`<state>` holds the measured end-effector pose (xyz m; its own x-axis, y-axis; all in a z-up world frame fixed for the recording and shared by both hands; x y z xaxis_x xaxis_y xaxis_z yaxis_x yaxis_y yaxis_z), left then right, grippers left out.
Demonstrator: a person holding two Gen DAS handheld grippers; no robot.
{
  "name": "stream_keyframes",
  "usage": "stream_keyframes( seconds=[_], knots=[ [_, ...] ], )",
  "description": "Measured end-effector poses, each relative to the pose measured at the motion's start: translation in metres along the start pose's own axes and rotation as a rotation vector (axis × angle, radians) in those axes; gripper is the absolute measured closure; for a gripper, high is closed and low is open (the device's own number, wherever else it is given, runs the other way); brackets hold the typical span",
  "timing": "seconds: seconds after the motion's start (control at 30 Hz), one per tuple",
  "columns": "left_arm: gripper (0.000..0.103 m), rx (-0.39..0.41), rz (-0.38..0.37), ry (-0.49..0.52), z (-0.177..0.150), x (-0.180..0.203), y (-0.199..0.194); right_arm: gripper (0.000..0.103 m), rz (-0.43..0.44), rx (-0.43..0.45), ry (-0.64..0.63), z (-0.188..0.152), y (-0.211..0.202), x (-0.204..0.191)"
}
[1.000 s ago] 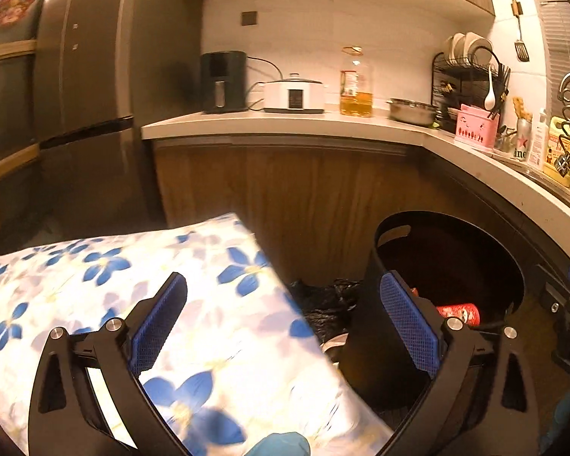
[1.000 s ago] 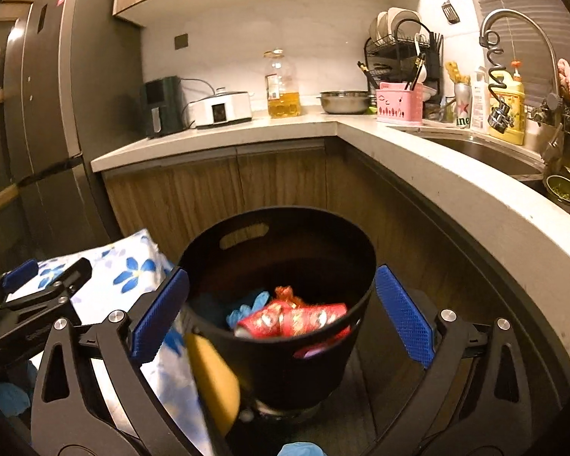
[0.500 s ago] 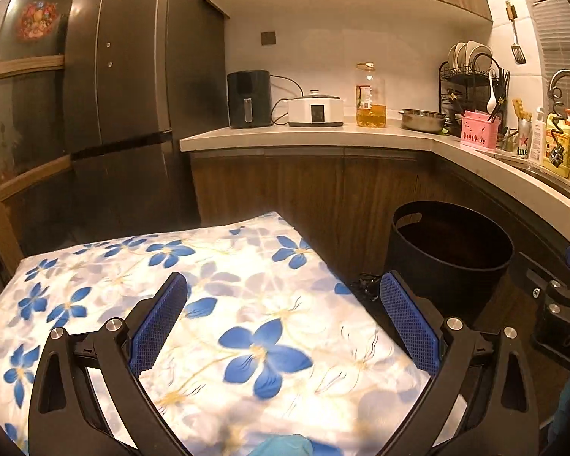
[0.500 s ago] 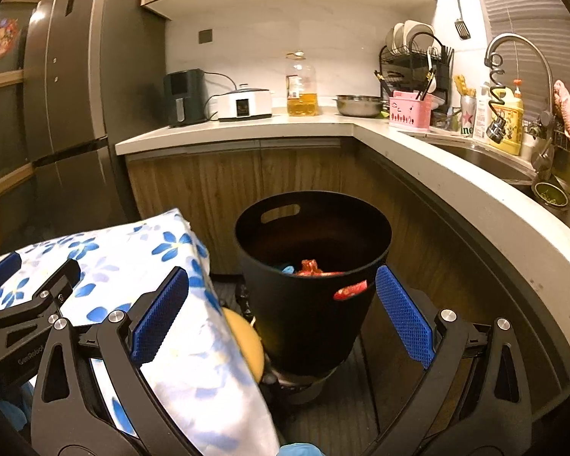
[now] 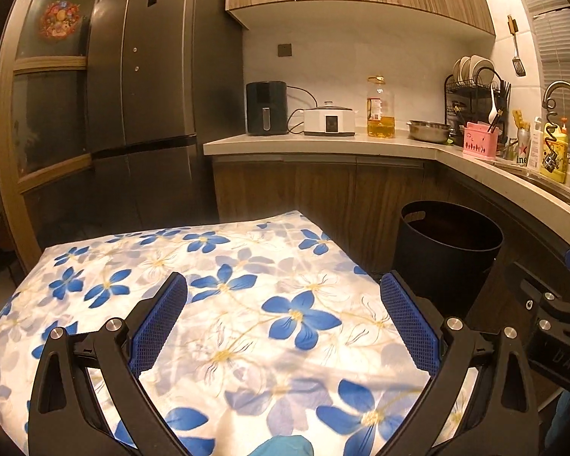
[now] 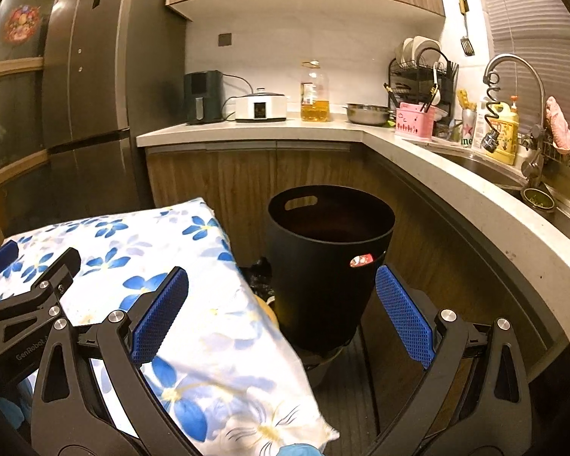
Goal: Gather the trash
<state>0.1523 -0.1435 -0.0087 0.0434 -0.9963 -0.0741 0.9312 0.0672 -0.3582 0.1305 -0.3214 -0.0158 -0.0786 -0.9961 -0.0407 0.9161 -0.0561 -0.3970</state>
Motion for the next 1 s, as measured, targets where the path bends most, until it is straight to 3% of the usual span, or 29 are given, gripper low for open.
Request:
stream_keyframes(
  seconds=[0.47,1.0],
  knots=[
    [0.006,0.017,0.000,-0.031,-0.010,-0.027,-0.032,0.005,0.017,0.033,-0.024,-0.004,-0.036,-0.022],
    [0.006,0.009,0.003,-0.035,-0.012,-0.032,-0.033,0.005,0.024,0.026,-0.022,-0.005,-0.038,-0.027]
  ],
)
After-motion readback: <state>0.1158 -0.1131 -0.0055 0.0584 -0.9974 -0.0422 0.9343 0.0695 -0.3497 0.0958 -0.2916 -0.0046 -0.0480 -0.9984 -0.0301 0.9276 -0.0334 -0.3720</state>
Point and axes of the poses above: each gripper's, at about its wrist camera, not at the fingertips, and y roughly the way its jaws point, x to its right, z to its top, the point moved 5 cm from there along y, roughly the way its jaws point, and after that the axes turned 5 degrees about z, right-handed, at the moved point
